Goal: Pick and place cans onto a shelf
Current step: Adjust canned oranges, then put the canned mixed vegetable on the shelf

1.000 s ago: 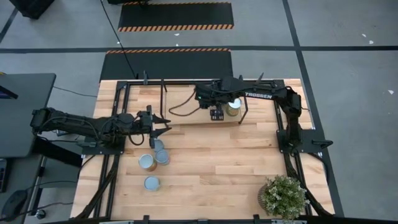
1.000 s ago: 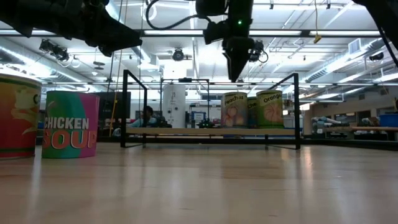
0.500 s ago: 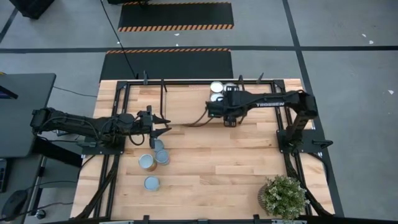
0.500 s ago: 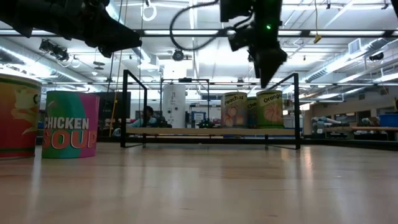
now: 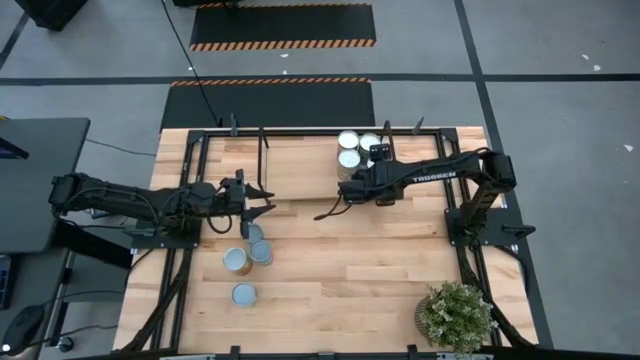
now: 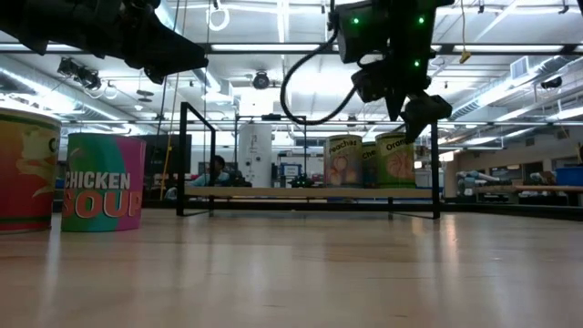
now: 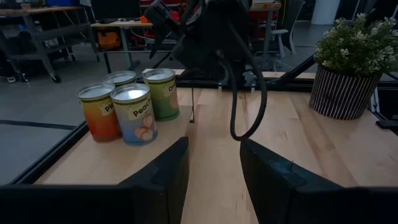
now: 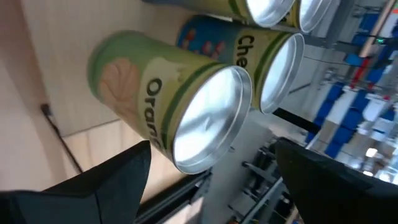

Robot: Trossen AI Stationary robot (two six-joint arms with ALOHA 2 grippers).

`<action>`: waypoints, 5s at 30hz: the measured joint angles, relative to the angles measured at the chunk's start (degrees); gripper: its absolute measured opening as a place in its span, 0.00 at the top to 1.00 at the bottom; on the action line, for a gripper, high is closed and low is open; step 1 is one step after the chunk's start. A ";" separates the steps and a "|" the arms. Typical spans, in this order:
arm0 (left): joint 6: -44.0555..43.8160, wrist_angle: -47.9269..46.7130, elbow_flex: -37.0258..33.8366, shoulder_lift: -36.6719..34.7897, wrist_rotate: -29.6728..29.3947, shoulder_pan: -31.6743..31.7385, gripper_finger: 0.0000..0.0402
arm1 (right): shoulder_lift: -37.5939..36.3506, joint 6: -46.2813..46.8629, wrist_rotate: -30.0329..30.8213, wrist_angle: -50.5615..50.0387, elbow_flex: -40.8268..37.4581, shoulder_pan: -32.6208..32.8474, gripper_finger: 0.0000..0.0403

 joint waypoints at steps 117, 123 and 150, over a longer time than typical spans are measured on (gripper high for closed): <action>-81.95 -57.70 37.84 51.08 11.10 -45.06 0.28 | -15.21 -9.03 -14.37 81.61 -33.38 28.82 0.13; -77.75 -57.58 39.69 51.08 4.85 -42.47 0.28 | -15.19 -8.94 -14.54 81.61 -33.36 28.83 0.13; -49.46 -33.73 39.72 60.04 -6.37 -28.95 0.28 | -13.87 -3.25 -28.05 85.76 -33.25 28.81 0.13</action>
